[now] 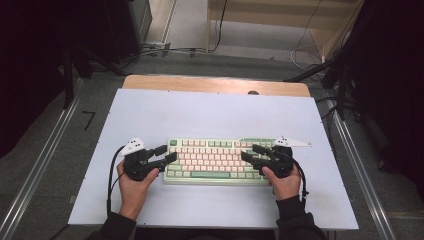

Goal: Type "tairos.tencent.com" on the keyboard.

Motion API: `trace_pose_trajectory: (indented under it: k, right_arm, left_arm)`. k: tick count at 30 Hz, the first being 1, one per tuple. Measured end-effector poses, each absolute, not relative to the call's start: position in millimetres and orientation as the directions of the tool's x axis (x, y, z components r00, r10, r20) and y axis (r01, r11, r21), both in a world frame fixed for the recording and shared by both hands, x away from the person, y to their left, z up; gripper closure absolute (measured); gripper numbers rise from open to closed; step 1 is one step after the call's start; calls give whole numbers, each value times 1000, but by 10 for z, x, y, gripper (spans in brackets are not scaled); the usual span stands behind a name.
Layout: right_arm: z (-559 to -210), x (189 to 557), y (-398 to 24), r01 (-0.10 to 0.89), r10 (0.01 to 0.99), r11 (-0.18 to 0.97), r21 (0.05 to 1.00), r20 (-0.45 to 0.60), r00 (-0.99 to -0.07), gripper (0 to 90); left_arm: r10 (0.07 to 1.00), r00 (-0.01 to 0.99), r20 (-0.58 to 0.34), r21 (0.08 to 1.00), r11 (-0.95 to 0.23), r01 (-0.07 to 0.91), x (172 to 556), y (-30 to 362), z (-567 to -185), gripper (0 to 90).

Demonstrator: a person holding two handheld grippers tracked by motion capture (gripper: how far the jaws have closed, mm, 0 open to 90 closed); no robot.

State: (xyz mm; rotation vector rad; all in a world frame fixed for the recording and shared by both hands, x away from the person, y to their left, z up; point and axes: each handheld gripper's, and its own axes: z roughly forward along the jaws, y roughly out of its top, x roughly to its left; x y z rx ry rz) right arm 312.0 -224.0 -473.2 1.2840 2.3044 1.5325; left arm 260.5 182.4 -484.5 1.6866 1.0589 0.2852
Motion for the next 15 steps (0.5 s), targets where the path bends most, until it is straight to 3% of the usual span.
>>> trace_pose_trajectory:
  k: [3,9,15]
  right_arm:
    - [-4739,3125,-2234,592,679,145,792,356,-642,313]
    - [-4737,3124,-2226,594,679,146,791,356,-642,313]
    - [-4741,3120,-2213,593,678,156,790,351,-646,312]
  left_arm:
    - [735,618,-279,872,-76,483,2591,1717,-4824,597]
    - [671,693,-265,871,-142,470,2616,1505,-4821,882]
    - [642,731,-232,865,-208,457,2637,1300,-4823,900]
